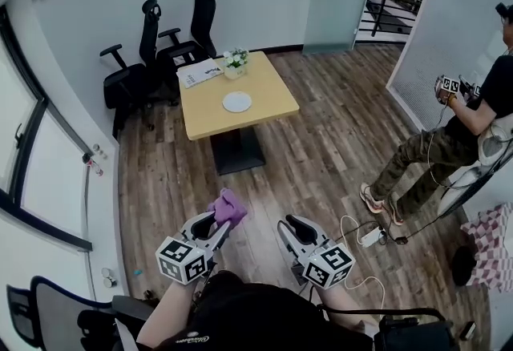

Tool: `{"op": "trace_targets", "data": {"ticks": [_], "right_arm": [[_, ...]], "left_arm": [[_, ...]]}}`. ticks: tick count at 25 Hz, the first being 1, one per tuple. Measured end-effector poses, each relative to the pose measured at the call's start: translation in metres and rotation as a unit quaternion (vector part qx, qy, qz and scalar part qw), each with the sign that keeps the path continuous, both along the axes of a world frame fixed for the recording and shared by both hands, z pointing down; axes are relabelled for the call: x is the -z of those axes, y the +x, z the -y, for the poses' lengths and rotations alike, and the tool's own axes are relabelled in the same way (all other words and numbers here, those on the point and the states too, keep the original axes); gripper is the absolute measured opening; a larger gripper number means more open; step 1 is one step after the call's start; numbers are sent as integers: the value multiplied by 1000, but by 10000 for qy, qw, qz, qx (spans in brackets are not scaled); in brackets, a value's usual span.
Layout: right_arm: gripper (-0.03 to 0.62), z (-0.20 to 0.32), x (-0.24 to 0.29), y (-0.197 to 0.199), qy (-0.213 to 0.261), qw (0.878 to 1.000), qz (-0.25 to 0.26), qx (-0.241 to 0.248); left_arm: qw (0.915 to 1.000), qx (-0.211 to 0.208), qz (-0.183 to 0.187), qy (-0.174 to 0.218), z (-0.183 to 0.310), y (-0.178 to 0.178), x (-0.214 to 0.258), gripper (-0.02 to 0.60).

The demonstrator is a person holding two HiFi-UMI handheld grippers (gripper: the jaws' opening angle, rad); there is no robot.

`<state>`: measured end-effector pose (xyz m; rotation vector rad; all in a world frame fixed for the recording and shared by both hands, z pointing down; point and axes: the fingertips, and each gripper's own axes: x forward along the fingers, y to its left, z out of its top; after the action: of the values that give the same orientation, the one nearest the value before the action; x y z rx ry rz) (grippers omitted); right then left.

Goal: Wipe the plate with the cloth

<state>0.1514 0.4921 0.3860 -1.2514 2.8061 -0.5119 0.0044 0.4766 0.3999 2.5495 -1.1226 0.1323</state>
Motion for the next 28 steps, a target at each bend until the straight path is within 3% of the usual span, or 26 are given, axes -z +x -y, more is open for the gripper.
{"op": "trace_targets", "data": {"ticks": [10,17,28], "right_arm": [[106,35,-10,-8,-3,9997,-130,199],[106,99,-18,-25,-121,9997,-197,-21],[106,231,-1,-111,-56,9992,-361,-134]], "left_arm": [[9996,271,-54,-22,34,-13,-8,138],[9996,218,-156,-28,102,-40,-11,138],[9996,-120,-242,93,230,-112,6,138]]}}
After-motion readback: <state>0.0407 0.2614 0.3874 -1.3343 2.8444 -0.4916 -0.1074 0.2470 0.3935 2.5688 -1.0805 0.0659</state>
